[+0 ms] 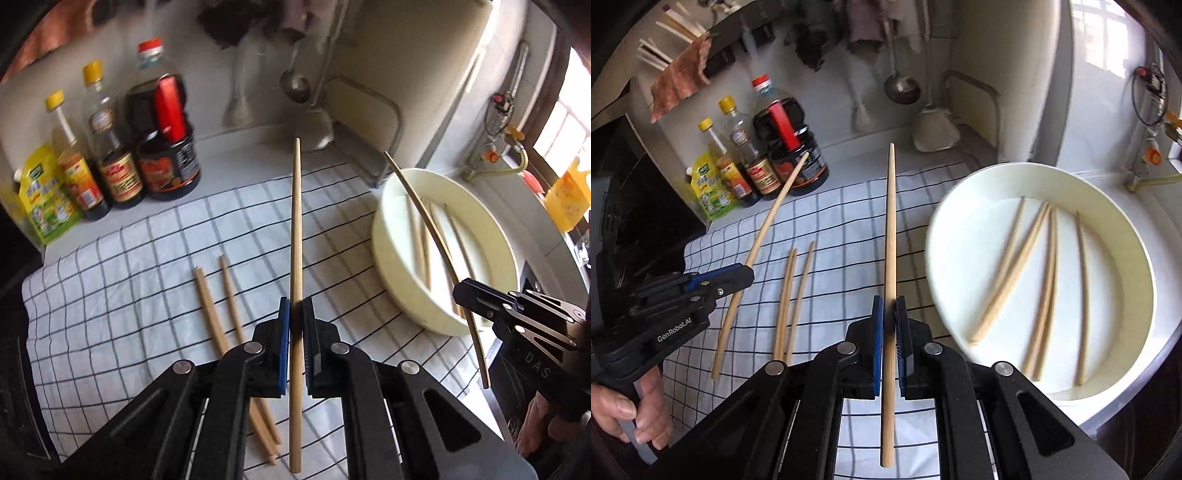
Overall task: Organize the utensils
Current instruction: 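Carry the held chopsticks with both grippers over the white basin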
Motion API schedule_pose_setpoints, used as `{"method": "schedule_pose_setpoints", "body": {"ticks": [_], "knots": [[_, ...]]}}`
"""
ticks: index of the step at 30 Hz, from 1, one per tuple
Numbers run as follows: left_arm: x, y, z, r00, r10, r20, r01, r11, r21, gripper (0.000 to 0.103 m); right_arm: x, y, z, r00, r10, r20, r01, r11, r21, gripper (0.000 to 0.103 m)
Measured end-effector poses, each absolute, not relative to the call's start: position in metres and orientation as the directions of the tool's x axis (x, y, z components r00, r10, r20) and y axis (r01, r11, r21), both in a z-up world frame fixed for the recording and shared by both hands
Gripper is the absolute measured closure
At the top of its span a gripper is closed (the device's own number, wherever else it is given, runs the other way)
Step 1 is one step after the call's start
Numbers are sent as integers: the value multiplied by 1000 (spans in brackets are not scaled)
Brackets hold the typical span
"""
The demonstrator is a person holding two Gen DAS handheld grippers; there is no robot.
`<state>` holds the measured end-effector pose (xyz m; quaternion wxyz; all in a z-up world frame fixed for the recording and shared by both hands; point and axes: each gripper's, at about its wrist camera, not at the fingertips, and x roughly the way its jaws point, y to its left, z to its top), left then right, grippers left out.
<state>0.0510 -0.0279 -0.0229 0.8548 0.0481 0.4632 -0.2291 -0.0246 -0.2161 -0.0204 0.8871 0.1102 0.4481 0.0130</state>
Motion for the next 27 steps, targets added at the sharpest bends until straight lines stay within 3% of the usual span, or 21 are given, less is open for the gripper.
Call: {"method": "schedule_pose_setpoints", "body": {"ticks": [13, 27], "knots": [[60, -202, -13, 317, -472, -823, 725, 679, -111, 96, -39, -342, -40, 588, 8, -809, 306, 923, 232, 97], [98, -269, -82, 192, -359, -914, 749, 654, -100, 96, 2, -375, -95, 476, 30, -879, 381, 894, 237, 97]]}}
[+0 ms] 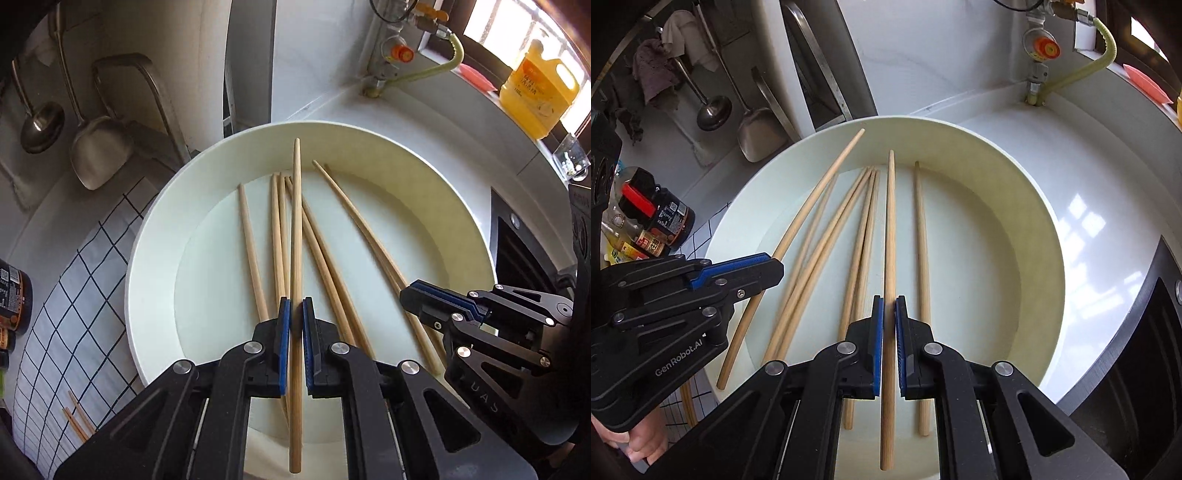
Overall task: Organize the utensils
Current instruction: 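Carry the held chopsticks with both grippers over the white basin, then open both grippers to drop the chopsticks into the basin, then move both open grippers back toward the last two chopsticks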
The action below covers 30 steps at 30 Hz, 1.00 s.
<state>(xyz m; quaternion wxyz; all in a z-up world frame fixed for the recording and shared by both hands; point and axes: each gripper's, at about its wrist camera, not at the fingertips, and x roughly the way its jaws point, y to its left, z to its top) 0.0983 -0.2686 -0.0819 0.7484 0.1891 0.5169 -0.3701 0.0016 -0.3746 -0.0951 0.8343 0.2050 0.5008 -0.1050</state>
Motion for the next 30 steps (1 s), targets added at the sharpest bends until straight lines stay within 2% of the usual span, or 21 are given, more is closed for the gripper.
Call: {"method": "schedule_pose_setpoints", "body": {"ticks": [8, 10, 12, 14, 17, 22, 30], "knots": [[106, -270, -97, 182, -318, -930, 733, 675, -87, 95, 3, -379, -105, 462, 28, -887, 395, 889, 234, 96], [107, -270, -95, 192, -312, -930, 727, 683, -79, 85, 3, -380, -103, 468, 25, -884, 400, 886, 236, 96], [108, -268, -93, 201, -311, -929, 718, 692, -76, 56, 1, -381, -99, 483, 27, -875, 399, 883, 247, 94], [110, -263, -88, 216, -323, -921, 706, 704, -82, 45, 0, -381, -94, 493, 9, -870, 397, 887, 234, 94], [112, -258, -82, 232, -326, -917, 695, 715, -79, 45, -2, -382, -89, 501, -8, -865, 405, 886, 227, 94], [109, -247, -71, 260, -331, -907, 677, 732, -73, 39, -6, -380, -86, 505, -8, -863, 406, 885, 229, 93], [97, -231, -53, 293, -354, -888, 670, 738, -73, 39, -17, -373, -71, 530, -17, -848, 391, 892, 226, 84]]}}
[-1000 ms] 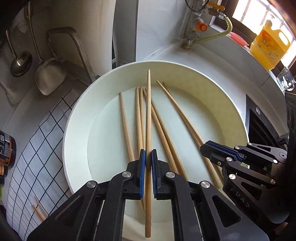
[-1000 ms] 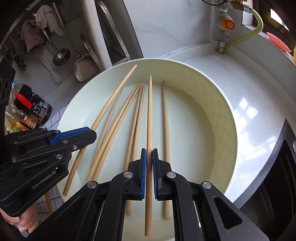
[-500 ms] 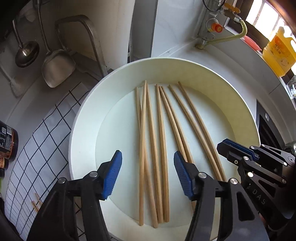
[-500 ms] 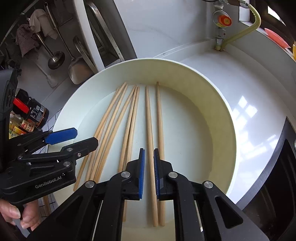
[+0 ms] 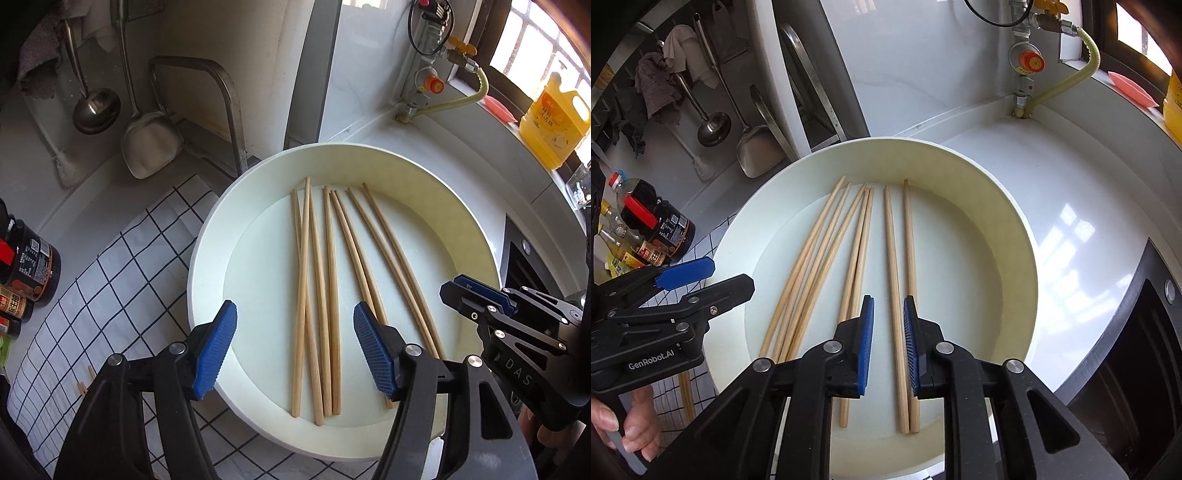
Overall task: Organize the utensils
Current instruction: 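Move both open grippers back toward the last two chopsticks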
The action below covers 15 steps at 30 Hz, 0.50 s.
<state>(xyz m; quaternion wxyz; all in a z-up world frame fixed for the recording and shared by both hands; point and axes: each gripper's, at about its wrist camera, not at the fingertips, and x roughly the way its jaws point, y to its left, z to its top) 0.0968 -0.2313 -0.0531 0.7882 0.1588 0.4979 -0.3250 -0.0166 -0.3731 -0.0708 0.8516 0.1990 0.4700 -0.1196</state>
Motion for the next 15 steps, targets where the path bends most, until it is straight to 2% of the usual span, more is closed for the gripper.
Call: {"method": "schedule_pose_setpoints", "body": {"ticks": [9, 11, 15], "knots": [[75, -206, -28, 360, -367, -858, 654, 755, -49, 36, -33, -354, -52, 566, -8, -825, 355, 905, 234, 71], [70, -197, -22, 379, -367, -850, 644, 764, -42, 34, -37, -348, -48, 576, -9, -817, 341, 912, 230, 64], [61, -180, -13, 406, -362, -839, 622, 782, -36, 31, -45, -335, -41, 591, 2, -807, 306, 925, 226, 64]]}}
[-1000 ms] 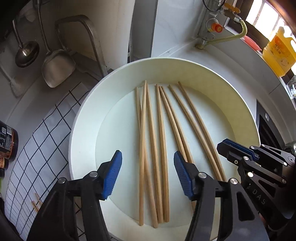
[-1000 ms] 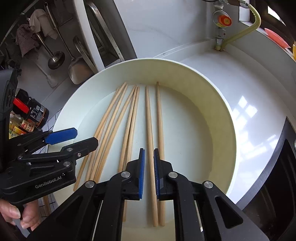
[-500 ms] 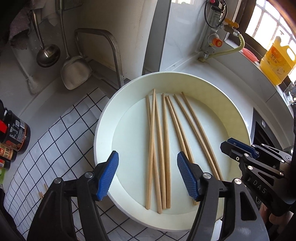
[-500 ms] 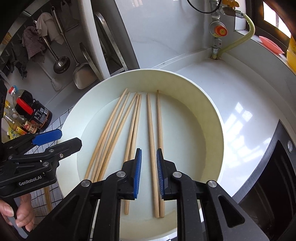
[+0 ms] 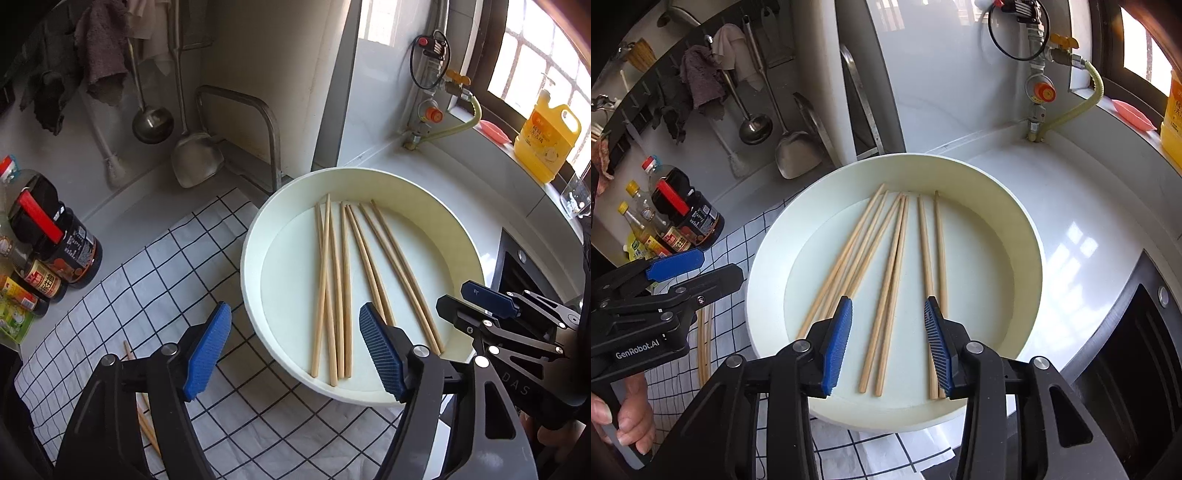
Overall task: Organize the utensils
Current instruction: 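Move both open grippers back toward the last two chopsticks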
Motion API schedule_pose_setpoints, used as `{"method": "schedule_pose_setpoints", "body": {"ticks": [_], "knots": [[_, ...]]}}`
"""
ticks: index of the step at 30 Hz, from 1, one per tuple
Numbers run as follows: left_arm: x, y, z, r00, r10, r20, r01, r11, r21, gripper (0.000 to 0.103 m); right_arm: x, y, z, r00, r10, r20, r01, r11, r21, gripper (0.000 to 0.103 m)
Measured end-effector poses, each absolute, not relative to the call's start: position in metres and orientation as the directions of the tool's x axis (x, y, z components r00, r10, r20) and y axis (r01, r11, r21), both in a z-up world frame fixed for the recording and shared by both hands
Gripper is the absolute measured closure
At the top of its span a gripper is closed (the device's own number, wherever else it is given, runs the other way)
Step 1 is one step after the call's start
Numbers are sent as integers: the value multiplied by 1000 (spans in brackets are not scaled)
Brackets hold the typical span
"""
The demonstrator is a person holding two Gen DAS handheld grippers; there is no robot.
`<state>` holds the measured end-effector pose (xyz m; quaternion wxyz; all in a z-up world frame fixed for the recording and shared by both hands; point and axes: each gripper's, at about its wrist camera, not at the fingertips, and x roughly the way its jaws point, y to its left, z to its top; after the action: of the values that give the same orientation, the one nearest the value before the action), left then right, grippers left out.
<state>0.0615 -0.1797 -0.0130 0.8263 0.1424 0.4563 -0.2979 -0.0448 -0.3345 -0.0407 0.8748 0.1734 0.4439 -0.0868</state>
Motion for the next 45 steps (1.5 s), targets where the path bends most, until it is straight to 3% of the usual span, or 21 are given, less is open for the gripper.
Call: {"method": "schedule_pose_setpoints", "body": {"ticks": [12, 16, 29, 45], "knots": [[35, -107, -3, 475, -313, -822, 525, 851, -21, 25, -54, -274, -41, 575, 74, -814, 175, 962, 211, 58], [33, -73, -12, 479, -273, -834, 459, 888, -28, 24, -52, -249, -43, 563, 103, -820, 121, 971, 204, 51], [39, 46, -49, 463, -152, -873, 201, 978, -63, 24, -27, -160, -59, 481, 229, -846, -81, 973, 217, 44], [42, 125, -105, 416, -88, -905, 80, 995, -60, 24, 7, -73, -121, 375, 197, -906, -167, 976, 143, 41]]}}
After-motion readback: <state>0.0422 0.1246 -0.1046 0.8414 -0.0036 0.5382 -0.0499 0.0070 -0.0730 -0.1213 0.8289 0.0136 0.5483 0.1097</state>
